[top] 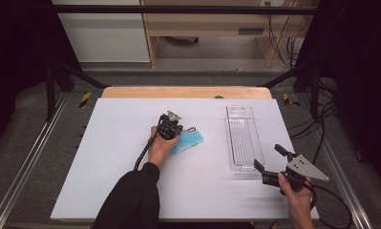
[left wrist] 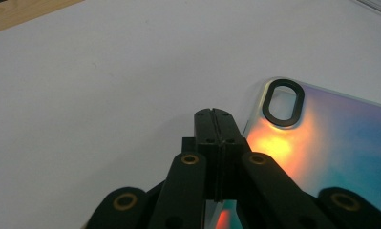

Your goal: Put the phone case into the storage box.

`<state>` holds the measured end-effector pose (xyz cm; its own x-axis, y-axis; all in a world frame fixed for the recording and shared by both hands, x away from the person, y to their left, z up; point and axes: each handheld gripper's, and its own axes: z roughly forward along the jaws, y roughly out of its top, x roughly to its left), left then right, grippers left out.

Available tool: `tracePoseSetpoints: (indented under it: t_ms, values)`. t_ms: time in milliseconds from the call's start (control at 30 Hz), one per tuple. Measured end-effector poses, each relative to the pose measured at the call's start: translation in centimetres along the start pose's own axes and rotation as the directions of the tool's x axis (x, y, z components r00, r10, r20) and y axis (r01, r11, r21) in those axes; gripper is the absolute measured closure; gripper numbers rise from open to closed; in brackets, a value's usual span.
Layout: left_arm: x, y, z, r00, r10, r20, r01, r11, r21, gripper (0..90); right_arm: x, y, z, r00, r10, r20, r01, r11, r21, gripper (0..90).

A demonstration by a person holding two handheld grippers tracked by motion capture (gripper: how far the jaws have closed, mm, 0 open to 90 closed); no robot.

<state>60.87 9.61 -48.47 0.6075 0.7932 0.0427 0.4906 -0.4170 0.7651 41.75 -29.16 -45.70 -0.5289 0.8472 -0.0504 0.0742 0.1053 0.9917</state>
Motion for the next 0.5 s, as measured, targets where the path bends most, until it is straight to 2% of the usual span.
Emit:
tracePoseSetpoints:
  t_ms: [200, 300, 500]
  values:
    - [-0.7, 0.0, -0.3, 0.9979, 0.053, 0.038, -0.053, 0.9985, 0.009, 90.0, 0.0, 0.0, 0.0, 1.0000, -0.001, 0.002, 0.001, 1.000, 0.001, 5.3]
    - [-1.8, -0.3, -0.7, 0.9940, 0.089, 0.064, -0.090, 0.9958, 0.015, 90.0, 0.0, 0.0, 0.0, 1.0000, 0.001, 0.003, -0.001, 1.000, -0.001, 5.3]
    - [-3.4, -1.0, -1.7, 0.9891, 0.113, 0.094, -0.115, 0.9933, 0.011, 90.0, 0.1, 0.0, -0.1, 1.0000, 0.007, 0.000, -0.007, 1.000, -0.003, 5.4]
